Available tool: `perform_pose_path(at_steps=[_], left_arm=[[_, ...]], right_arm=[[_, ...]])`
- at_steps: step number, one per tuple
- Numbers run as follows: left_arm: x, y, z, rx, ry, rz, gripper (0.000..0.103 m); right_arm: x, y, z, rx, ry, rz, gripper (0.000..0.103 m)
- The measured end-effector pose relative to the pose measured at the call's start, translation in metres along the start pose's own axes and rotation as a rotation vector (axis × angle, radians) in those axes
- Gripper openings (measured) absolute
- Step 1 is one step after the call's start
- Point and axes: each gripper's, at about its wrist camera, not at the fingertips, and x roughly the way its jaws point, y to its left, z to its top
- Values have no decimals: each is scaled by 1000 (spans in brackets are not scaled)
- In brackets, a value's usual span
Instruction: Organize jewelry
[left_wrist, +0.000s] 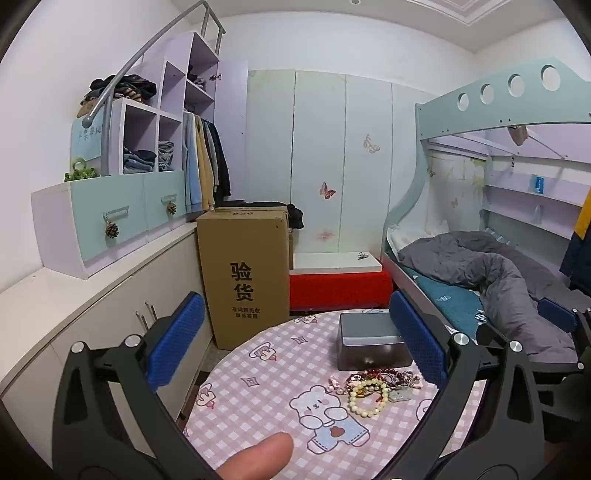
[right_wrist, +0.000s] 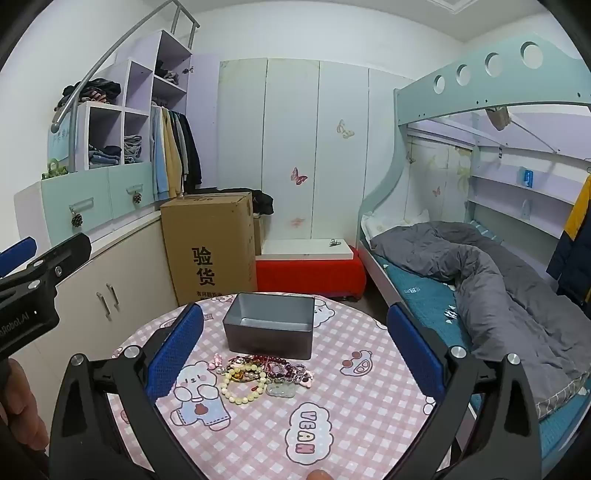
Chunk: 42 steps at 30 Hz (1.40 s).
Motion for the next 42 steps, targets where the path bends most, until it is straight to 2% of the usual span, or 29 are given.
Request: perform_pose_path(at_steps=[6,13,18,42], left_arm=[[2,10,5,-7,-1,-20,98],[-14,9,6,-14,-87,-5,98],[-19,12,6,-19,-115,-1,98],[-17,14,-1,-37,-98,-21,98]], right_arm=[[5,3,6,12,1,10,95],[1,11,20,-9,-51,1,95],[-4,9,24,-2,-81,3,95],[-12,3,33,-6,-119,16,95]])
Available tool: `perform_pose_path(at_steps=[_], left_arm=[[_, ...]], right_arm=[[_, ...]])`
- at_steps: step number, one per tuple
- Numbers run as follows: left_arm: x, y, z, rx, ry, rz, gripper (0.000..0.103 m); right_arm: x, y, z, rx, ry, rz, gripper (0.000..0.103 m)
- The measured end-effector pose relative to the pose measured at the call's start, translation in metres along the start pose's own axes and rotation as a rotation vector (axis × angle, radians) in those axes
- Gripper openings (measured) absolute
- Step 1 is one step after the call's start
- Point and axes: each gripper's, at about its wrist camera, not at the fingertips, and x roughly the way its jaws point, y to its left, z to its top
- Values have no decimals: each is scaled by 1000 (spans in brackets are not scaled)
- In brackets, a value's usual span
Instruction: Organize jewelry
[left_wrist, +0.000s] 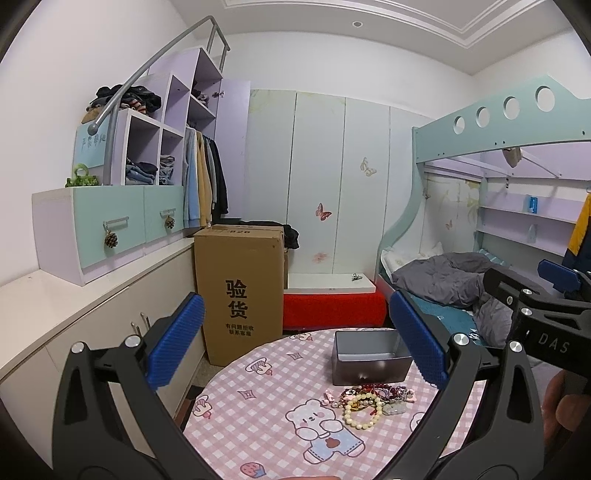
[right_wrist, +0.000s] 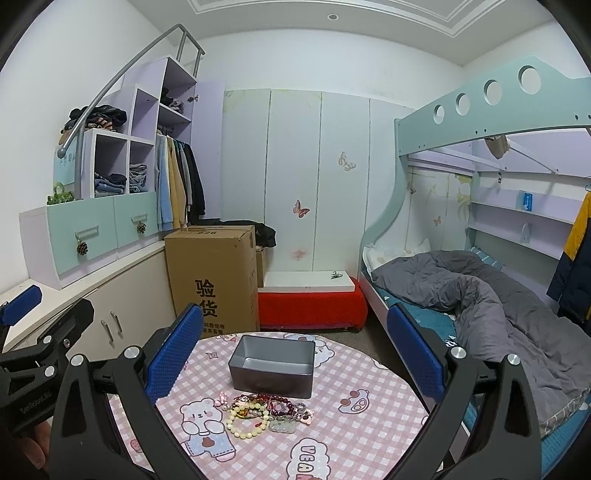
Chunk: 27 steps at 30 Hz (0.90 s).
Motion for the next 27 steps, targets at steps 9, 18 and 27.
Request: perform_pose_path(at_steps=[9,18,27], left_arm=[[8,1,-4,-2,24,6,98],[34,5,-20,3,93,16,98],[102,9,-82,65,319,36,98]], right_arm=[[5,1,1,-10,7,7,95],[24,2,-5,-21,41,17,95],[74,-11,-62,-13,239,28,95]])
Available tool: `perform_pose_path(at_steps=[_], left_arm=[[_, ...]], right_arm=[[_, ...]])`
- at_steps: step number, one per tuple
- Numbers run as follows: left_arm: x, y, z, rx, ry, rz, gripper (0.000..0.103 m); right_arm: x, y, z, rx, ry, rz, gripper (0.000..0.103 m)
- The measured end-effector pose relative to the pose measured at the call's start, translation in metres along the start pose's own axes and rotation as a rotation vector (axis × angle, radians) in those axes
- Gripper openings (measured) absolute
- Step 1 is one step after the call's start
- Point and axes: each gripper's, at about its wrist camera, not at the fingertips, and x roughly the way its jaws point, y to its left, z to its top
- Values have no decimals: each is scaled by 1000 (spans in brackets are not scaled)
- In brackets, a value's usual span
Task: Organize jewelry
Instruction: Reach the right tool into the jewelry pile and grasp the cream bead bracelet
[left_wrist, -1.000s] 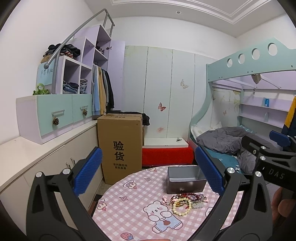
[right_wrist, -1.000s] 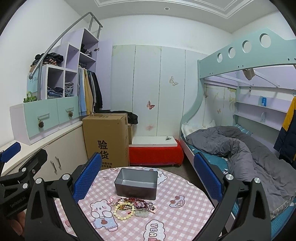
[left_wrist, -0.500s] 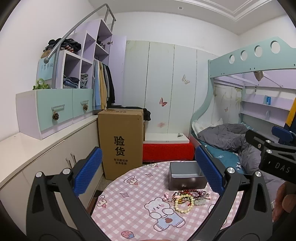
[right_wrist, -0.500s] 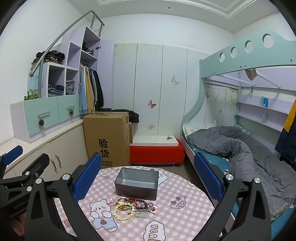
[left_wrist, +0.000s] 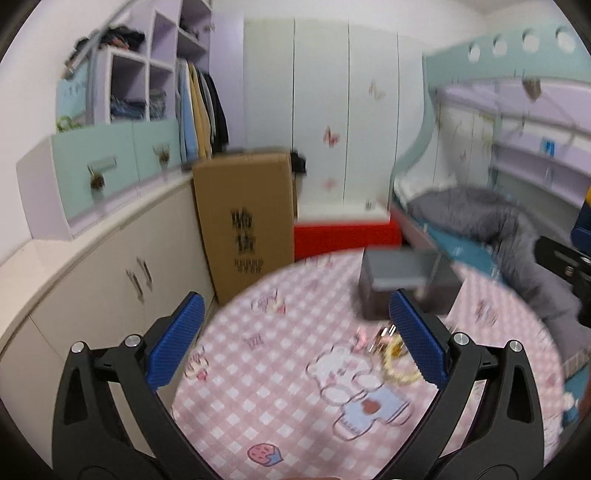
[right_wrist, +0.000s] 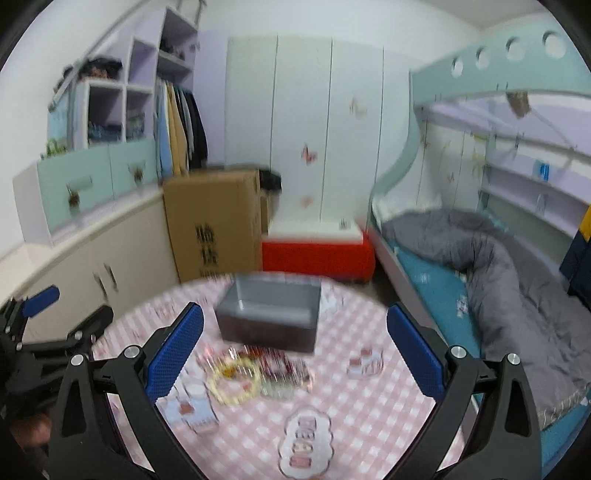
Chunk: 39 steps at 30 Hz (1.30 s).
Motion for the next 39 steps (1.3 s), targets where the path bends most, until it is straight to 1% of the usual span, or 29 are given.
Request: perform_pose_path(at_steps=[1,3,6,10,13,16,18,19,20,22,24,25,27,33,34,35,36,37,38,39], left_arm=[[11,-1,-5,8,33,-1,98],[32,-3,-14,23,95,-10,98],[61,-10,-26,46,167,-36,98],[93,-22,-33,102,219,-59,98],[114,-34,-34,146,254,-70,98],[132,-39,-34,163,286,-75,97],[142,-41,-35,165,324,-99,88],[145,-42,-35,165,339,-121,76],[146,-43,-36,160,345,-136,58],[153,-41,-38,141,388,-191,32],[151,-39,-39,130,386,-225,22],[150,-39,-40,135,387,-241,20],[149,-40,-40,137,386,-255,20],[157,-41,-37,127,394,-242,22],[158,-42,-36,128,394,-248,28],[158,-43,-36,136,394,-251,45],[160,-45,-36,148,394,-239,60],[162,-46,-36,162,396,-218,85],[163,-46,-35,166,399,-215,88],[164,-46,-35,162,401,-231,88]], right_arm=[[6,-2,-6,6,23,0,95],[25,-8,-23,30,97,10,95],[41,-11,-40,31,164,14,95],[58,-17,-55,54,229,30,95],[66,-20,-60,60,254,30,95],[73,-24,-64,68,273,33,95],[77,-25,-66,71,276,35,95],[78,-26,-67,74,278,38,95],[79,-27,-68,77,281,41,95],[80,-28,-69,81,286,44,95],[80,-29,-70,85,286,49,95],[80,-29,-69,87,285,50,95],[79,-30,-69,90,283,54,95],[74,-28,-67,79,277,58,95],[73,-28,-67,79,276,56,95],[73,-28,-66,80,276,55,95],[73,-29,-66,82,276,53,95],[73,-29,-66,84,277,52,95],[73,-28,-66,85,277,53,95],[73,-28,-67,84,278,54,95]])
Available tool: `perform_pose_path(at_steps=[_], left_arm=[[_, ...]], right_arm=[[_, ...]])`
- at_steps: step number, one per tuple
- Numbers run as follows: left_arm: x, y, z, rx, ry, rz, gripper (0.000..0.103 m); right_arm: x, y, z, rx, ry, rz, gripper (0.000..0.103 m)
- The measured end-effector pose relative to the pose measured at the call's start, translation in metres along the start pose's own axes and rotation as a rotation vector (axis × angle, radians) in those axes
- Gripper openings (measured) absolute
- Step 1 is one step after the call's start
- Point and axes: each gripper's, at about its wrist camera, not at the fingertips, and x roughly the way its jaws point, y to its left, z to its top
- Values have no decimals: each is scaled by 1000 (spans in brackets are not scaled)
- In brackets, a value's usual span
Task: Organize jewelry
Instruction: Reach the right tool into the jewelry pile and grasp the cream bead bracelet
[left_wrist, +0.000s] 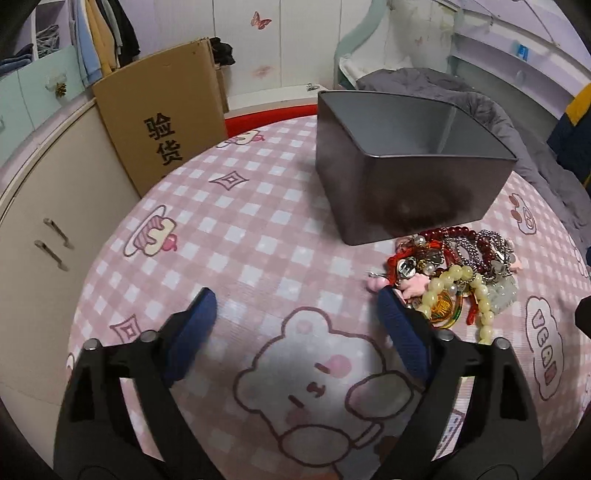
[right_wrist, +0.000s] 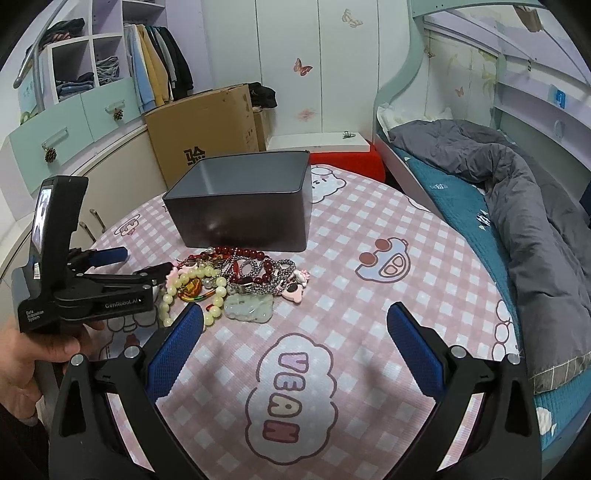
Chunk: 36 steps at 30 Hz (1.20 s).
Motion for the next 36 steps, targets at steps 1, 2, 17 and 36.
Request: perform_pose_path(at_steps=[1,2,17,36], left_arm=[[0,1,1,-5,-3,-14,88],[1,3,1,-12,-4,-29,87],[-19,12,-14,-32,-32,-152,16],[-44,2,-38,42,-73,-102,85]], right_arm=[[1,1,0,-4,1,0,95],[1,2,-1,-5,3,0,95],[10,21,-2,-54,37,144,95],[37,59,-3,-244,78,414,8]])
